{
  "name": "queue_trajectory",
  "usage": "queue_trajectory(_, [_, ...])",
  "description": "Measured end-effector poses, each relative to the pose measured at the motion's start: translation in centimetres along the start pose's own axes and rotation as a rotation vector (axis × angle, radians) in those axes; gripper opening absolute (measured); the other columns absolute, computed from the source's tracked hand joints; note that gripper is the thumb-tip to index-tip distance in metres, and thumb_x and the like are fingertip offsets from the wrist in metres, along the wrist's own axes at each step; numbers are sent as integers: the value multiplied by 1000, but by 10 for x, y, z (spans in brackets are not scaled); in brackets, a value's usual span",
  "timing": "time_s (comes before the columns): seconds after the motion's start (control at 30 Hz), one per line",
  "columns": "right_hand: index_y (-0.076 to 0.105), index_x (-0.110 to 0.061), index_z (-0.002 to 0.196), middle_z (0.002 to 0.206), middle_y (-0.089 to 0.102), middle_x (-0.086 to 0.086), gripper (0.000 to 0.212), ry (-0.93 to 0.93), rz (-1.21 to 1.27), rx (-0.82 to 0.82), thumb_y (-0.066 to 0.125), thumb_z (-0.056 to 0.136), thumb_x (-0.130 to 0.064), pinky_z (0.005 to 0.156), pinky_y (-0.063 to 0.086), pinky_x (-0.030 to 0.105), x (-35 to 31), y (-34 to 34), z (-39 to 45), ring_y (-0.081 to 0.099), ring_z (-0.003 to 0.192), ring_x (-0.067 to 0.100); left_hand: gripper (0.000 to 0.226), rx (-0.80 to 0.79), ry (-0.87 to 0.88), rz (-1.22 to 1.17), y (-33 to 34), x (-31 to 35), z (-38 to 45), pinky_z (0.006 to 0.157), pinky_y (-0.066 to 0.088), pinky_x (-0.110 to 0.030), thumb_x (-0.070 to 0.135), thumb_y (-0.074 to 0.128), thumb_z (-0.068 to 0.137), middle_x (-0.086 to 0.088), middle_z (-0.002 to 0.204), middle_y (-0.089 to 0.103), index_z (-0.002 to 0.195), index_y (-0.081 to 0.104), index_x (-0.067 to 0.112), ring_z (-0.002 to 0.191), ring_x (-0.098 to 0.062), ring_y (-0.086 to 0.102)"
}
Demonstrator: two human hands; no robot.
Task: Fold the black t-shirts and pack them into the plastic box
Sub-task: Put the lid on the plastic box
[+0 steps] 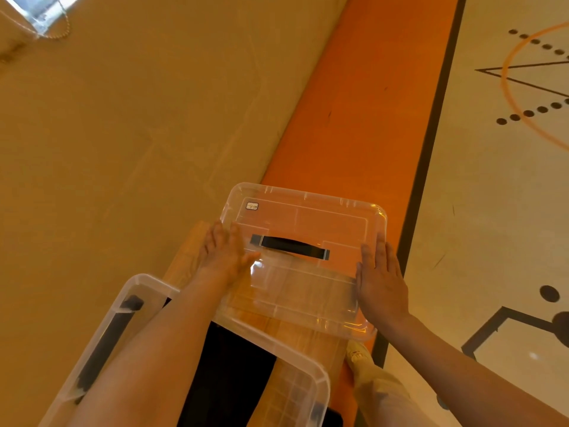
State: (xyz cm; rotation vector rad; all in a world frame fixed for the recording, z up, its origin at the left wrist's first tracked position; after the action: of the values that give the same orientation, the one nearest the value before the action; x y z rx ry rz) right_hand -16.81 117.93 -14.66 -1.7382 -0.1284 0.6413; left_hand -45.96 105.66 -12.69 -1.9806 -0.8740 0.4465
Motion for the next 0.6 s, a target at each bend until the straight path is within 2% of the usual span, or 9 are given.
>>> queue_trajectory(0.1, [3, -20, 154, 161, -6, 9, 81, 20, 48, -57, 57, 95, -32, 104, 42, 47, 5, 4, 0, 6, 148, 32, 79, 34, 35, 33, -7, -2, 2, 118, 11, -50, 55, 43, 95, -13, 160, -10, 153, 1, 22, 147, -33, -6])
queue_trajectory(0.2, [1, -20, 153, 161, -4, 8, 95, 36, 86, -88, 69, 87, -29, 96, 48, 47, 9, 5, -1, 7, 147, 32, 63, 44, 67, 21, -14, 4, -3, 118, 13, -49, 45, 37, 101, -14, 160, 0, 152, 11, 19, 147, -34, 2])
queue_trajectory(0.27, [7, -20, 152, 161, -1, 7, 90, 39, 93, -80, 69, 87, -29, 98, 45, 51, 14, 3, 0, 8, 148, 32, 53, 82, 66, -29, -21, 6, -7, 115, 24, -47, 36, 35, 103, -13, 157, 18, 150, 22, 16, 143, -33, 20])
queue_trajectory(0.37, [15, -21, 152, 161, 5, 7, 80, 16, 132, -53, 64, 89, -27, 101, 41, 53, 17, -3, 3, 8, 148, 31, 42, 182, 78, 11, -29, 7, -10, 99, 43, -40, 13, 47, 97, -17, 140, 38, 138, 40, 12, 123, -33, 43])
queue_trajectory(0.47, [22, -20, 151, 161, 10, 7, 70, 8, 176, -26, 59, 92, -24, 101, 41, 55, 20, -8, 7, 12, 147, 31, 36, 208, 5, -30, -29, 2, -9, 90, 48, -38, 6, 44, 97, -18, 127, 45, 133, 43, 11, 112, -32, 49])
queue_trajectory(0.6, [30, -23, 147, 158, 22, 5, 52, 32, 318, 33, 49, 99, -22, 102, 43, 54, 24, -12, 8, 24, 144, 30, 36, 216, 8, 51, -28, 4, -10, 86, 47, -35, 8, 44, 98, -18, 126, 45, 134, 43, 12, 111, -32, 50])
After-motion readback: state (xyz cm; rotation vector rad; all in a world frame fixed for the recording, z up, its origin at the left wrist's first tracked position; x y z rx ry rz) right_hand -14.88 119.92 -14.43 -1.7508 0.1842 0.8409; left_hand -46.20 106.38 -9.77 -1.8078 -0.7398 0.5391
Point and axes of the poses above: each hand's wrist, its own z-axis towards the middle knuckle, its own y-axis out of the palm, x = y × z, the point moved 9 cm from there along z, towards the middle knuckle
